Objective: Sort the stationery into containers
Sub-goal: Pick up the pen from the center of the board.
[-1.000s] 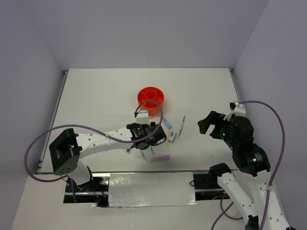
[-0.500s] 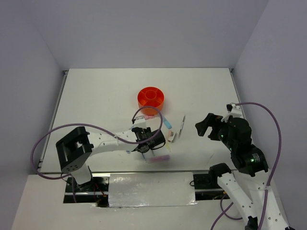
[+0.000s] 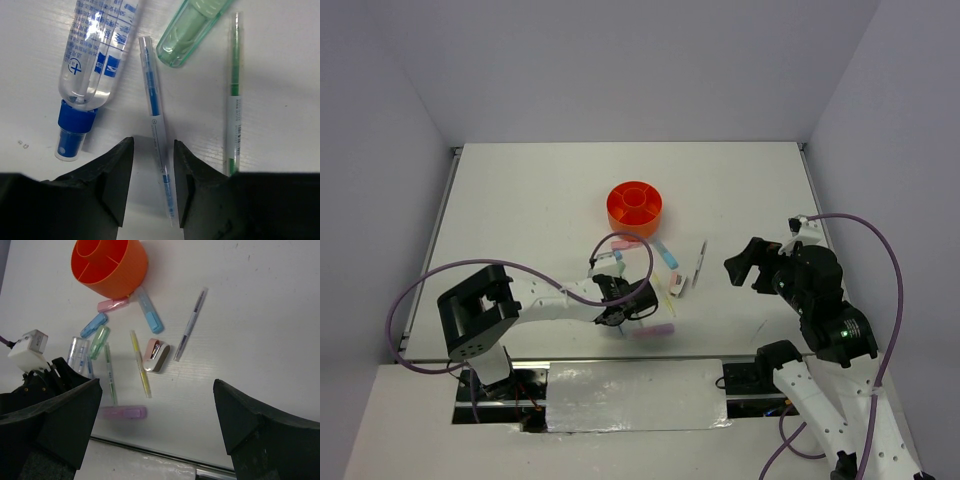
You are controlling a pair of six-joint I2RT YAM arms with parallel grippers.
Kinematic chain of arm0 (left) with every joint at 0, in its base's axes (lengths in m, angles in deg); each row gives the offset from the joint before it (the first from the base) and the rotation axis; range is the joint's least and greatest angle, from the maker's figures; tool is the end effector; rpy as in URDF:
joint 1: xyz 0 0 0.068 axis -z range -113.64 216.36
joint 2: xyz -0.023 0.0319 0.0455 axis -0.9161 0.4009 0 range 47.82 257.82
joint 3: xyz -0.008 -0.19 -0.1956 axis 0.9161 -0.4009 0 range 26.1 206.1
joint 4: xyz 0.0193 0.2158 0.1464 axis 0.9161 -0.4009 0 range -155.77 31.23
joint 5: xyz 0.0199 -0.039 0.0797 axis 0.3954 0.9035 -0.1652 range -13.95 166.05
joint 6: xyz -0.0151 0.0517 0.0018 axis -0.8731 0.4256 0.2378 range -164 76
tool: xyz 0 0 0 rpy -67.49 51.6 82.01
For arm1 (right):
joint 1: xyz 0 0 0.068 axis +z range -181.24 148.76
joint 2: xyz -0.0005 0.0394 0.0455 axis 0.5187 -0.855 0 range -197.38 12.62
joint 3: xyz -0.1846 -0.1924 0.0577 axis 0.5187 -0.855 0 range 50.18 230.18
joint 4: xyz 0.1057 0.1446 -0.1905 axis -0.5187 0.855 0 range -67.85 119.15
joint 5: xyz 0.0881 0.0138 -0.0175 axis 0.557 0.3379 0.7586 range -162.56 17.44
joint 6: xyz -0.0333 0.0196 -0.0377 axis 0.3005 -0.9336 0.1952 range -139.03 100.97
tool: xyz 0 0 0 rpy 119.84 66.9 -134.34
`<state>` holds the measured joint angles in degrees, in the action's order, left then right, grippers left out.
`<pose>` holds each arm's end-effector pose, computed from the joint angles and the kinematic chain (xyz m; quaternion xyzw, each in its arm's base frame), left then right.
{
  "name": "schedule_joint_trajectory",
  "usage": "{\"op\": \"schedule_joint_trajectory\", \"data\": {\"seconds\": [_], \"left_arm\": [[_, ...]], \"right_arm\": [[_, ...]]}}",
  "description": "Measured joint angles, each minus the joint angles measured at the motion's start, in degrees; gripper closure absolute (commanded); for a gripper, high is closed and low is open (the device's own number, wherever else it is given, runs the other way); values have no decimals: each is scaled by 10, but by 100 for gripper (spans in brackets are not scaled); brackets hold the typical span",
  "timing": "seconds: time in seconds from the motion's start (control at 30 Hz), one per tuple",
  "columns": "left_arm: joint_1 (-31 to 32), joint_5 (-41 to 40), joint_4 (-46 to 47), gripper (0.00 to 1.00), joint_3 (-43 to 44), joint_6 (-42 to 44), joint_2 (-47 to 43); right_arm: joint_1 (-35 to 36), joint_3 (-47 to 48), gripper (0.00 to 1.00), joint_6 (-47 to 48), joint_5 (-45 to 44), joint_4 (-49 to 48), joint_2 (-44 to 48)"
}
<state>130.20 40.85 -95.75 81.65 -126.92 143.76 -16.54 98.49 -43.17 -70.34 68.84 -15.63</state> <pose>0.1487 -0.2562 0.1624 -0.1899 0.9288 -0.0145 0.3180 0.0915 0.0256 0.3297 0.0599 0.8488 0.1902 0.4897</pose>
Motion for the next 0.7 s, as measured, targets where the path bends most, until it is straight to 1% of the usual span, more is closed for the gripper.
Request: {"op": "schedule_joint_trajectory", "data": {"seconds": [0.03, 0.07, 0.1, 0.27, 0.43, 0.47, 0.5, 0.53, 0.7], "left_arm": [[0, 2, 3, 54, -4, 0, 0], [0, 4, 5, 61, -8, 0, 0], [0, 5, 7, 64, -11, -2, 0], [1, 5, 13, 65, -12, -1, 0], [2, 5, 23, 78, -15, 0, 0], [2, 5, 25, 84, -16, 0, 0], [3, 5, 26, 87, -16, 0, 0], [4, 4, 27, 92, -16, 0, 0], [10, 2, 33, 99, -28, -2, -11]], "right_arm": [[0, 0, 0, 0, 1, 0, 0], [0, 0, 0, 0, 1, 0, 0], [0, 0, 0, 0, 2, 0, 0], [0, 0, 0, 0, 2, 0, 0], [0, 0, 0, 0, 2, 0, 0], [0, 0, 0, 0, 2, 0, 0], [0, 0, 0, 0, 2, 0, 0], [0, 0, 0, 0, 3, 0, 0], [0, 0, 0, 2, 11, -1, 0]]}}
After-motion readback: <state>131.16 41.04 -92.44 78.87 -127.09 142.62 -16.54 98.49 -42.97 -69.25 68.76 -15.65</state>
